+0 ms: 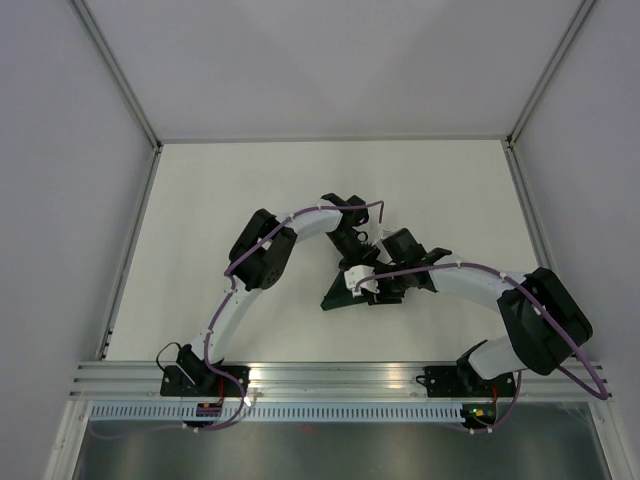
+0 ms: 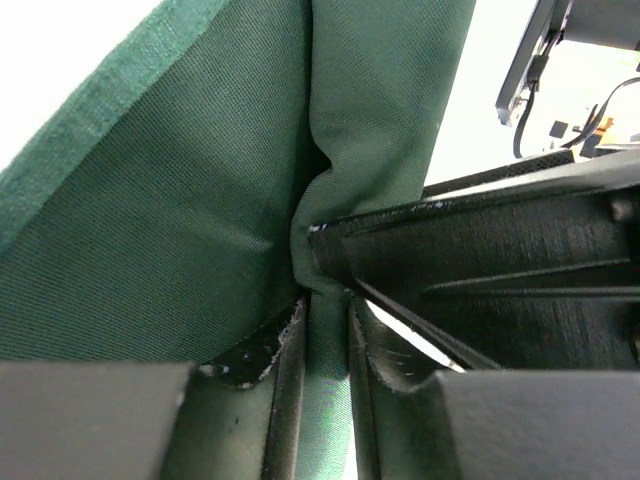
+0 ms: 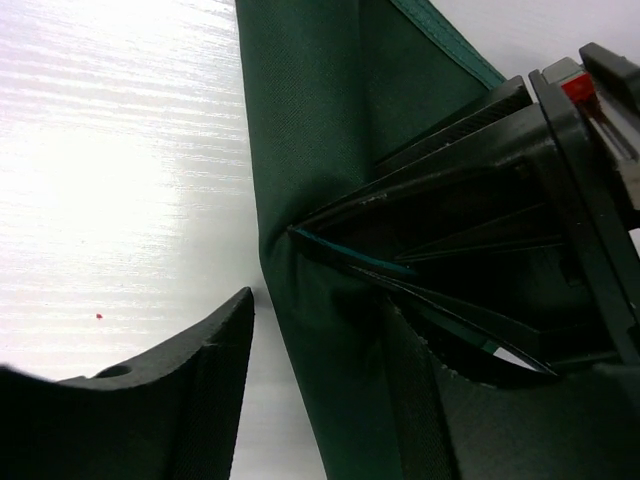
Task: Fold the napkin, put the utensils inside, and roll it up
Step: Roll the napkin at the center of the board.
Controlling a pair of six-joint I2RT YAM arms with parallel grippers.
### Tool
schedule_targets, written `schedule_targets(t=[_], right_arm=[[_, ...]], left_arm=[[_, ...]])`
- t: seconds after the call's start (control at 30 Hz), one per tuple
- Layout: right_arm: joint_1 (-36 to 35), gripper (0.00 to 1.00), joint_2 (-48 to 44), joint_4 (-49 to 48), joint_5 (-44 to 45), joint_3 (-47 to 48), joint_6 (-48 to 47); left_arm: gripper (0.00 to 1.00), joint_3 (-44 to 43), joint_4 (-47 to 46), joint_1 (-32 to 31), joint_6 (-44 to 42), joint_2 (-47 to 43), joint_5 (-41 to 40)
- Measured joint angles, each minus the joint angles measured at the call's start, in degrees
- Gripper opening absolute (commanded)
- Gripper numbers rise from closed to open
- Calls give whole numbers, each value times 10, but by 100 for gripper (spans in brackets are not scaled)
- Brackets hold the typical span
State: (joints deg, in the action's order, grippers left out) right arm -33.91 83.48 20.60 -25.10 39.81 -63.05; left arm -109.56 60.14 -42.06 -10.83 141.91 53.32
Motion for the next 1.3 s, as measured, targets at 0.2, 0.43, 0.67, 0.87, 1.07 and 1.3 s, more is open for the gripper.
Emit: schedule_targets(t=[0.2,0.43,0.67,0.87,1.07,1.3], right_arm=[[0,29,0,-2,4,0,8],[8,20,3,7,-7,6,13],[37,19,34,49,-36,42,10],[52,19,54,78,-53,67,3],[65,19,91,136,-80,108,-7],[87,18,180,241,-118,205,-20]], left_arm=[[36,12,-9,0,3,-4,16],[38,85,-94,3,48,-49,20],[38,150,-204,19,133,-95,-7],[38,202,-287,49,196,-141,-43],[34,275,-364,94,245,-214,-98],[34,413,-488,147,306,-363,-193]])
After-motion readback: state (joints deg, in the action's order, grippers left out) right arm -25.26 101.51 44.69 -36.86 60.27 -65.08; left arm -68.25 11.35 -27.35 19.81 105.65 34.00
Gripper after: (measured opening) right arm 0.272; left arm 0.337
